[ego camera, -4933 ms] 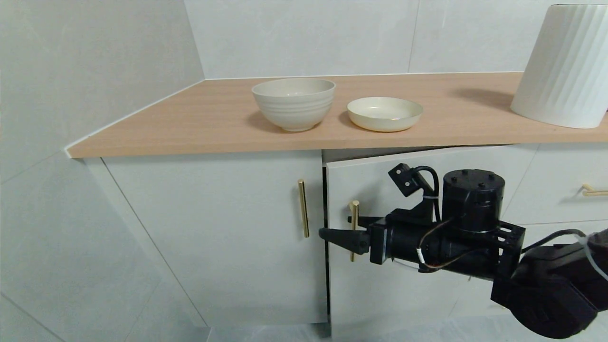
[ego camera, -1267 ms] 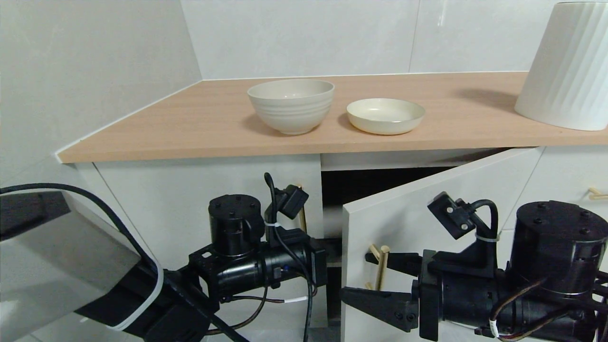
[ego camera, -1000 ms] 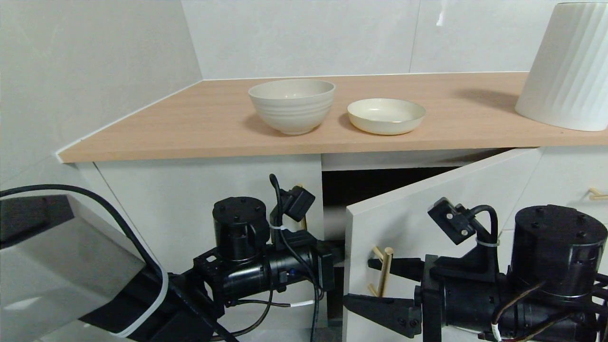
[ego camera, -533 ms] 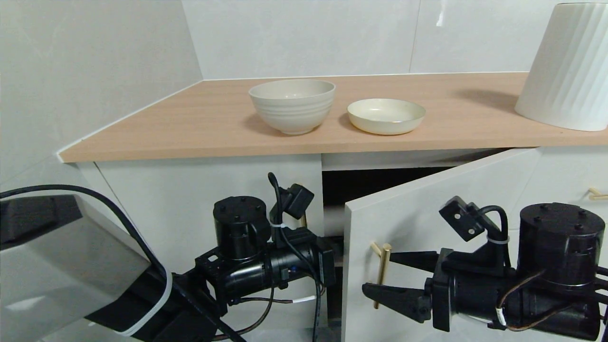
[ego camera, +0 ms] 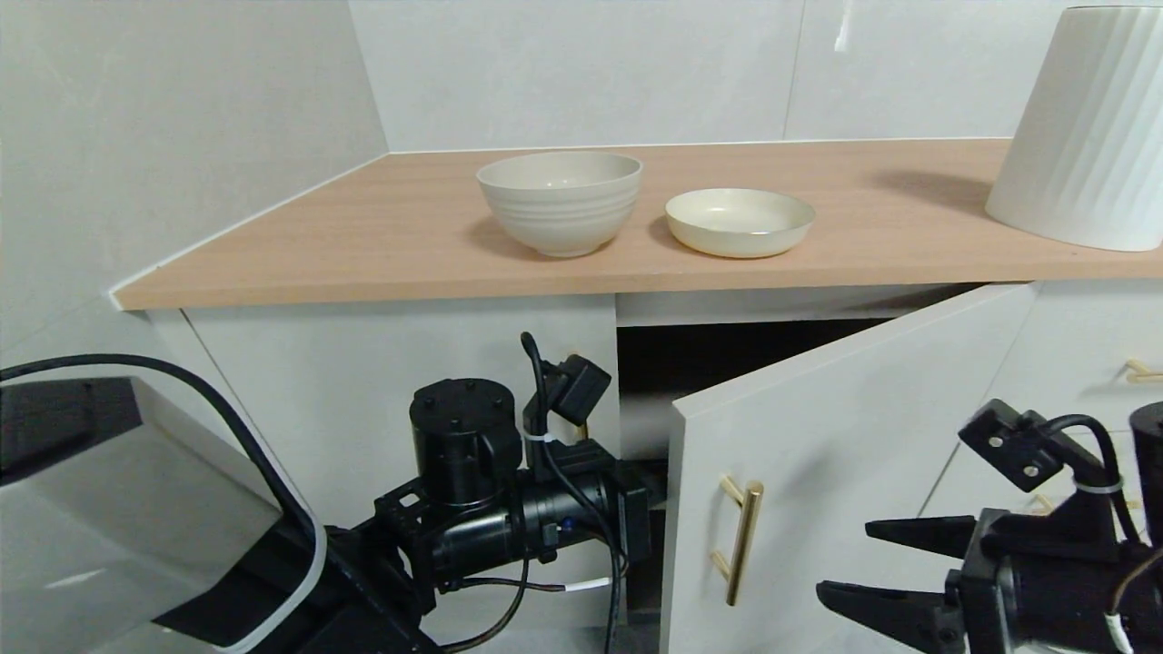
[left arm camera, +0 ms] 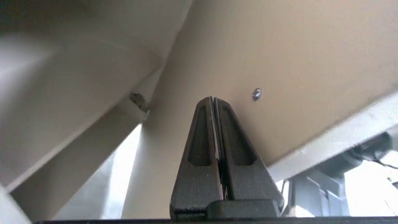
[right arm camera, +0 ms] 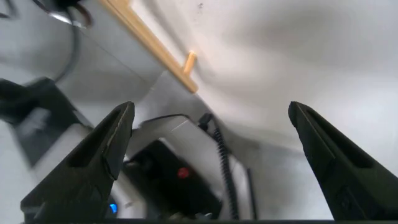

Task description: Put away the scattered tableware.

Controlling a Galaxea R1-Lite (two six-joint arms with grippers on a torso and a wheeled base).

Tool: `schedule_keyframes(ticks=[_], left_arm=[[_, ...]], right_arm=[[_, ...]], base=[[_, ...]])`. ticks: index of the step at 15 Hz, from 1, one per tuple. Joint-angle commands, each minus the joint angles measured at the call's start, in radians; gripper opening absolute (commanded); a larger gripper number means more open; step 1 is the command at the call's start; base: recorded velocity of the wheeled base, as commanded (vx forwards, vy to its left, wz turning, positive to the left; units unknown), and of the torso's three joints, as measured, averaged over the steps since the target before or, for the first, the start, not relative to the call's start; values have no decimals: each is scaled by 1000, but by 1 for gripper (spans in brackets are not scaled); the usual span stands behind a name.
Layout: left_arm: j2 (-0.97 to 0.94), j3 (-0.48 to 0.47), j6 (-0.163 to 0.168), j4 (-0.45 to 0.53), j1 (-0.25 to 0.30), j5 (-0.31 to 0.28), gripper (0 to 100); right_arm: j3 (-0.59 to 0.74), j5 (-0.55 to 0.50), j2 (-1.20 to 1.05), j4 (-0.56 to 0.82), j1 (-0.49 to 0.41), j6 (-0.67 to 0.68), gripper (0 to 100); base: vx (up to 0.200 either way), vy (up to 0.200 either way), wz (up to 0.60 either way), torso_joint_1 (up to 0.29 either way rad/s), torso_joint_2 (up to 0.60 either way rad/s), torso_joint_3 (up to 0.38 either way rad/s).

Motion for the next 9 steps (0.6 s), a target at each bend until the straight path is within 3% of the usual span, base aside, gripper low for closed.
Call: schedule_keyframes(ticks=[1, 5, 7, 9], left_arm=[[-4, 0, 0, 0, 0, 6, 0], [-3, 3, -7, 2, 0, 8, 0], [-9, 1, -50, 0, -5, 8, 0], [-6, 0, -53, 0, -5, 11, 0]], right_arm=[[3, 3, -101, 17, -1, 20, 100], [29, 3, -129, 19, -1, 23, 100], [29, 3, -134, 19, 1, 23, 100], [34, 4, -137, 19, 1, 23, 100]], base=[[0, 0, 0, 0, 0, 0], [0, 0, 0, 0, 0, 0], [-200, 0, 0, 5, 5, -5], [-200, 0, 0, 5, -2, 0]])
